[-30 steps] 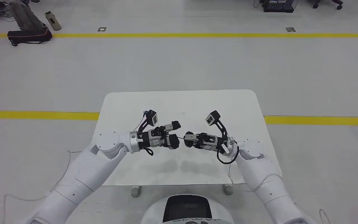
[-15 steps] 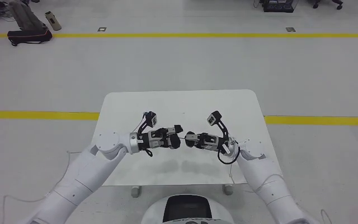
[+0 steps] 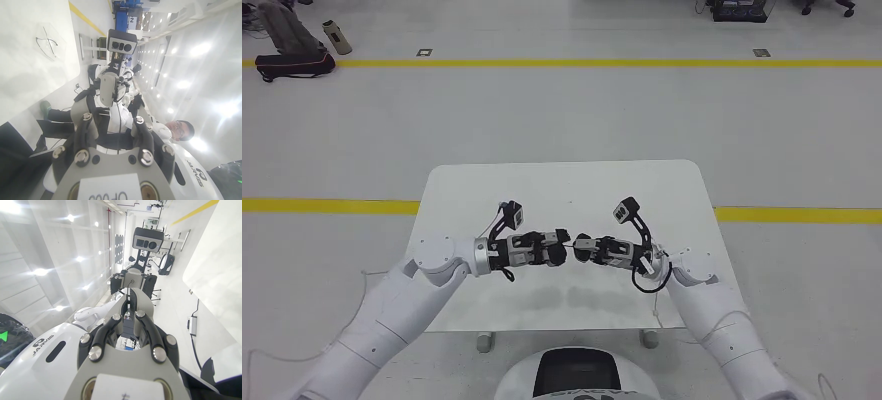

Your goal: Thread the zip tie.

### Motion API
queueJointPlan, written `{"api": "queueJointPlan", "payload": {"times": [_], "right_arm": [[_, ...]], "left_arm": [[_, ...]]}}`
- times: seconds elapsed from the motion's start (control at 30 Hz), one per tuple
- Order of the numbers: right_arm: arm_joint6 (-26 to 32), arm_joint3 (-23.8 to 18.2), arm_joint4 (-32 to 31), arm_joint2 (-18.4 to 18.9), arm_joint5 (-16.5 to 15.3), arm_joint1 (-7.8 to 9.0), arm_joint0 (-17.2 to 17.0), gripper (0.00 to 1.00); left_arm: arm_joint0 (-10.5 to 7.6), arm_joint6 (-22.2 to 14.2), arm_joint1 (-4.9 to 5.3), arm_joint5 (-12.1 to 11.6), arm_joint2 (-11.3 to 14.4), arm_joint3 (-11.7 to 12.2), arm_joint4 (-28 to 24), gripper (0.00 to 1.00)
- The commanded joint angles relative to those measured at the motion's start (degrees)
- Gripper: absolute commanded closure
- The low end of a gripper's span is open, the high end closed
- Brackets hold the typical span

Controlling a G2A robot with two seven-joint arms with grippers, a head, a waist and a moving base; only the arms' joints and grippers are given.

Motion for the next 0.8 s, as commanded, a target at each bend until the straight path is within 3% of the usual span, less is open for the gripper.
{"api": "queueJointPlan", "payload": {"times": [0.0,0.77], "right_arm": [[-0.1,0.0,-0.1,-0.1,0.1,0.13,0.0,1.00],[-3.9,0.1,-3.7,-2.5,0.8,1.22,0.3,1.00]], "left_arm": [[0.03,-0.1,0.02,0.2,0.0,0.0,0.2,0.62],[-0.20,-0.4,0.08,1.1,0.4,-0.4,4.6,0.81]]}}
